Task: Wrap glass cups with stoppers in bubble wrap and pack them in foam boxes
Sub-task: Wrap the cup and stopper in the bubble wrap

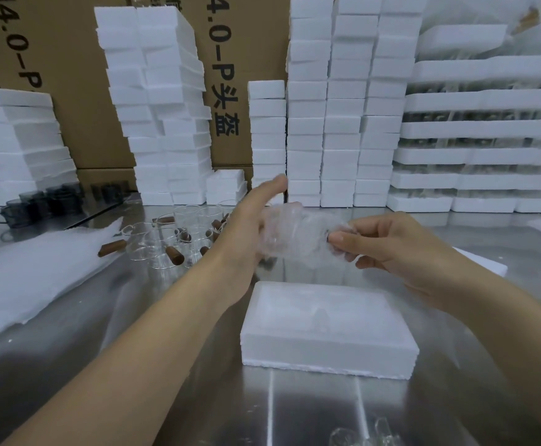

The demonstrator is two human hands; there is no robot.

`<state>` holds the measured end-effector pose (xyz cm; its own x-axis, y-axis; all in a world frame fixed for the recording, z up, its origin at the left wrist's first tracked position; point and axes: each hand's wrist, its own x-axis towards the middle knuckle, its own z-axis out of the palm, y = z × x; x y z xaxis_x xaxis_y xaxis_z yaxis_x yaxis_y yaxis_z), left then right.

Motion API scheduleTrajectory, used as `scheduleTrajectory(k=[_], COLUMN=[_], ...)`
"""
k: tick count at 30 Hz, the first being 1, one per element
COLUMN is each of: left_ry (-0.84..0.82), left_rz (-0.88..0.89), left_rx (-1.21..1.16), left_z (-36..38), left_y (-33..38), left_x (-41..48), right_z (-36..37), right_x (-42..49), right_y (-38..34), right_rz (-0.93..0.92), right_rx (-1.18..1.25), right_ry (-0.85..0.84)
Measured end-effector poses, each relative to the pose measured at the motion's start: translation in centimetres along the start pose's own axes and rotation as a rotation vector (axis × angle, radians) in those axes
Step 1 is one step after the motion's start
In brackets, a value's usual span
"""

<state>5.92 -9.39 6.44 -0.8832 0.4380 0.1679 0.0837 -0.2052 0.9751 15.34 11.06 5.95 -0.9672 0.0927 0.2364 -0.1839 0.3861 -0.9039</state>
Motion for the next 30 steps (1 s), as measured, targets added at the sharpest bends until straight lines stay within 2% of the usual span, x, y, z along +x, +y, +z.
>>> scheduleTrajectory(k=[3,12,16,19,23,28,30], left_ry=[-0.059,-0.104,-0.141,-0.143,-0.090,-0.100,-0.099], left_rz=[-0.061,-0.130,-0.156,-0.151,-0.044,-0.023,0.091], left_rx=[-0.077,-0.124,-0.010,0.052,0.190,0.342,0.479], left_z=[0.0,1.6,1.8,1.7,1.6,1.8,2.0], left_y=[0.0,0.0,-0.1,-0.2,-0.3,-0.9,-1.6], left_x=[-0.4,-1.6,-1.7,-1.6,-1.6,-1.2,-1.1], right_z=[0.1,-0.5,-0.3,-0.1,0.6,0.9,0.9], right_x=[-0.2,-1.3,-1.5,-1.7,-1.9,-2.1,-2.1], right_y=[-0.1,-2.0,-2.0,-2.1,-2.5,-2.7,-2.8], right_rz=[-0.011,0.019,0.087,0.088,0.052,0.024,0.012], right_rx=[-0.110,-0.146,-0.173,-0.192,-0.293,-0.358,-0.389], right_ry=[-0.079,-0.289,-0.392,-0.399,-0.379,-0.380,-0.381])
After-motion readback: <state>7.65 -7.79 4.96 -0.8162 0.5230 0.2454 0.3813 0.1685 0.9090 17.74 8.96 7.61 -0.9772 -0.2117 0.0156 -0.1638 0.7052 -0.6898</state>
